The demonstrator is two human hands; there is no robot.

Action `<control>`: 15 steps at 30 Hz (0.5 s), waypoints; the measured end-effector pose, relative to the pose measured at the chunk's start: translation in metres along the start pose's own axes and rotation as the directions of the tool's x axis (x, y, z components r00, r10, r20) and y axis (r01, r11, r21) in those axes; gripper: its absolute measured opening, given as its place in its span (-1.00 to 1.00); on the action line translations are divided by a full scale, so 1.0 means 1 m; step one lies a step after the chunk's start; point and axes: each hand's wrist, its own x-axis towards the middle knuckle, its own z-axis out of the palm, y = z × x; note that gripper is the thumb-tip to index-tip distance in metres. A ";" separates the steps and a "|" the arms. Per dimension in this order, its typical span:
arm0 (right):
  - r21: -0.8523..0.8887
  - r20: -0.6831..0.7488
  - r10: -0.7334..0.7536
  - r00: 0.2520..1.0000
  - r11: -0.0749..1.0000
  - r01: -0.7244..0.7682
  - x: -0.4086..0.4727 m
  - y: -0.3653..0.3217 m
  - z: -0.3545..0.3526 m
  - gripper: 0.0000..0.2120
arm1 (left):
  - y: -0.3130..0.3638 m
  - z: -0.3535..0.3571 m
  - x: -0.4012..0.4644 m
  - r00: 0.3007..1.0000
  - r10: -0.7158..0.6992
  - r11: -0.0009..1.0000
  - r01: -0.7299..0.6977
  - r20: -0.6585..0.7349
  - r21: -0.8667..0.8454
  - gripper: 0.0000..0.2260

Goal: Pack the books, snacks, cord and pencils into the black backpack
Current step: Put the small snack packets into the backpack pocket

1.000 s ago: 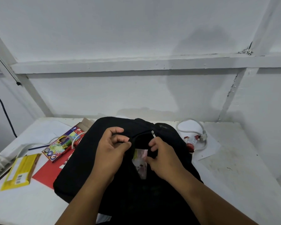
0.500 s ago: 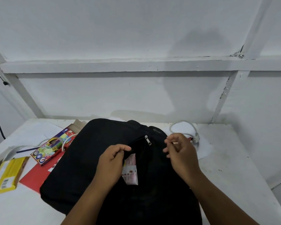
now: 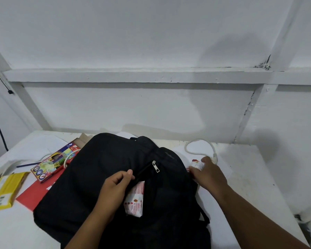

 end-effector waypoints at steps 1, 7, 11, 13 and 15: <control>0.002 -0.008 -0.008 1.000 1.000 0.008 0.002 0.002 0.000 -0.47 | 0.000 0.001 0.000 1.000 0.000 1.000 0.000 -0.002 0.000 -0.72; 0.231 -0.219 -0.154 0.963 0.951 0.205 0.002 -0.006 -0.006 -0.55 | -0.002 0.005 -0.001 1.000 -0.019 0.999 0.020 -0.022 0.028 -0.77; 0.380 -0.380 -0.277 0.883 0.824 0.421 -0.020 -0.021 -0.020 -0.49 | 0.001 0.004 -0.004 0.997 -0.071 0.997 0.070 -0.025 -0.036 -0.83; 0.462 -0.358 -0.299 0.885 0.767 0.446 -0.036 -0.030 -0.024 -0.40 | 0.004 0.003 -0.008 0.996 -0.092 0.994 0.090 -0.020 -0.066 -0.84; 0.535 -0.314 -0.332 0.889 0.712 0.455 -0.052 -0.037 -0.026 -0.36 | 0.007 0.001 -0.011 0.995 -0.100 0.988 0.097 -0.019 -0.118 -0.82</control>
